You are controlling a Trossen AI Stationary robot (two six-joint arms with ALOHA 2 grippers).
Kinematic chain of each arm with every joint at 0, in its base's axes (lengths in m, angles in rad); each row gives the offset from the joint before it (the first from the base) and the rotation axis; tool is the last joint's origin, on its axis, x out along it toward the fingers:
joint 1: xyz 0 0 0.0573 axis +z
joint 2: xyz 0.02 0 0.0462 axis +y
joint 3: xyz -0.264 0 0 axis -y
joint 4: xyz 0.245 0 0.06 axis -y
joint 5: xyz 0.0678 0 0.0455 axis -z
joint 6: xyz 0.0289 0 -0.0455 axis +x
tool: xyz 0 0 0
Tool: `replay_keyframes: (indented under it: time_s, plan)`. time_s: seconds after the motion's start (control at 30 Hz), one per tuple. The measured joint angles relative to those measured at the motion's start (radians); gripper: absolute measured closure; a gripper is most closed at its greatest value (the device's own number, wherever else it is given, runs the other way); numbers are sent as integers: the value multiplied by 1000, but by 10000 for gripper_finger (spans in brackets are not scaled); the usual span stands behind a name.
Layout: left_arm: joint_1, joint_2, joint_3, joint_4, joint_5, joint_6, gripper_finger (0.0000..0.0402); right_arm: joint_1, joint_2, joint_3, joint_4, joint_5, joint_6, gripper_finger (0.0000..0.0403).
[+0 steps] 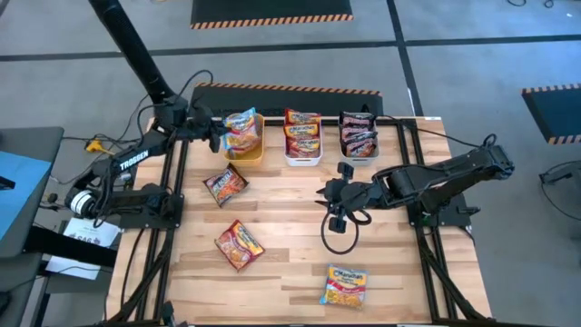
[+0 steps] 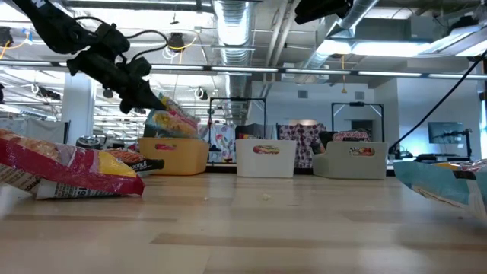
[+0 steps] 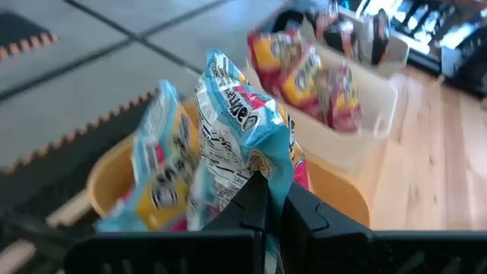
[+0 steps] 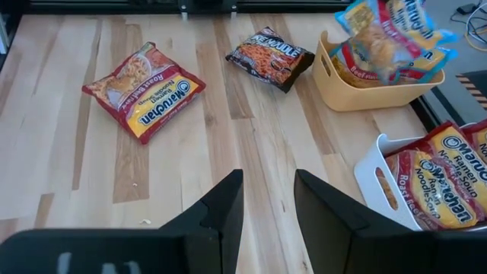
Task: Sort Maruchan noodles
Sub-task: Put the blue noodle pack into the orange bin
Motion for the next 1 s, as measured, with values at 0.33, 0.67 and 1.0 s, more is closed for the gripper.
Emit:
replay_keyframes:
  time_s: [0.33, 0.67, 1.0]
  plan:
    - [-30, 5, -9, -87, 1, 59, 401, -1, 0, 0, 2, 1, 0, 262]
    - [-96, 6, -55, -4, -102, -59, 401, -1, 0, 0, 6, 1, 0, 262]
    - [-137, 33, -55, -22, -151, -28, 337, -1, 0, 0, 6, 2, -1, 262]
